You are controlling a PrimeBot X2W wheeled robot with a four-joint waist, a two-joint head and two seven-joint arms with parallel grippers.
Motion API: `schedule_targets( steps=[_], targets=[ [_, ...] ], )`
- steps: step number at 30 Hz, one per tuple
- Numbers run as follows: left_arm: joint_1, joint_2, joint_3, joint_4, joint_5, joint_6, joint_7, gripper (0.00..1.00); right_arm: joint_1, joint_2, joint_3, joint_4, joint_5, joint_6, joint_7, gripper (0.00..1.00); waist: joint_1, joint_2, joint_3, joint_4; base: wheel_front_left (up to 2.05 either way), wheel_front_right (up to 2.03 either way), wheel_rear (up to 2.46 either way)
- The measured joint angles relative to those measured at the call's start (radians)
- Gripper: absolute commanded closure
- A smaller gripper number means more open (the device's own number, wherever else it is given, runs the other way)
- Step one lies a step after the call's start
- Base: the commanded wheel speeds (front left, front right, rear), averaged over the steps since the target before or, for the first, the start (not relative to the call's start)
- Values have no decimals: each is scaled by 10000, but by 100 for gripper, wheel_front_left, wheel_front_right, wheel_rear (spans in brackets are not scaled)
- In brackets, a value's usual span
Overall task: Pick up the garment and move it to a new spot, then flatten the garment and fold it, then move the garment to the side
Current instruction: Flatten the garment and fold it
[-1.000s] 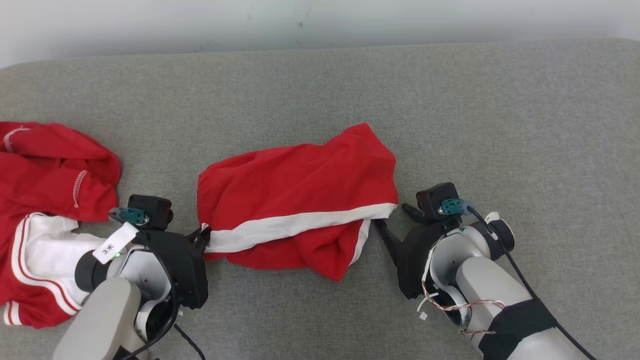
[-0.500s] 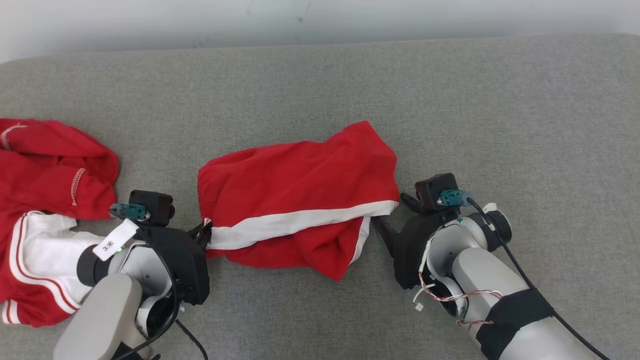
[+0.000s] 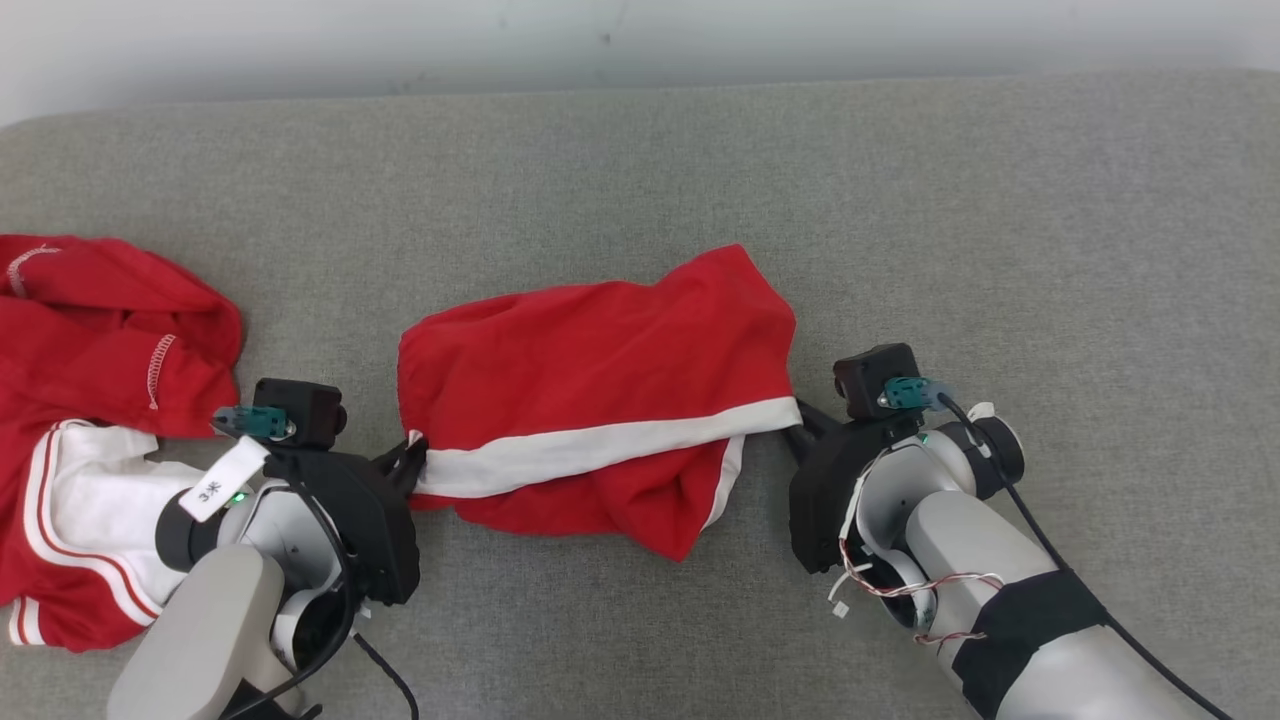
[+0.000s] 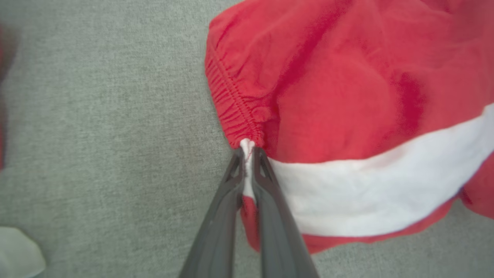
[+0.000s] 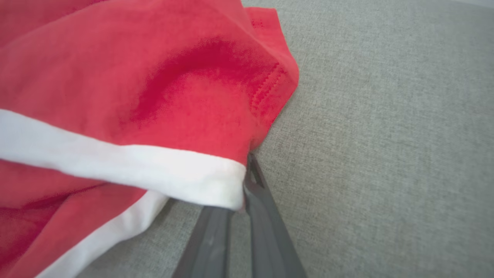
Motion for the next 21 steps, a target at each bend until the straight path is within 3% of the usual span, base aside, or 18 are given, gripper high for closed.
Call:
schedule_targets(
  steps=[8, 21],
  targets=[
    [-38, -378, 460, -926, -606, -6, -1074, 100, -45, -723, -453, -813, -36, 0, -859, 100, 0, 0, -297, -171, 0, 0, 0],
    [92, -965, 1672, -4046, -2217, -90, -3233, 100, 350, -1699, -702, -3528, -487, -42, -1866, 100, -2, -1, -1059, -789, 0, 0, 0]
  ],
)
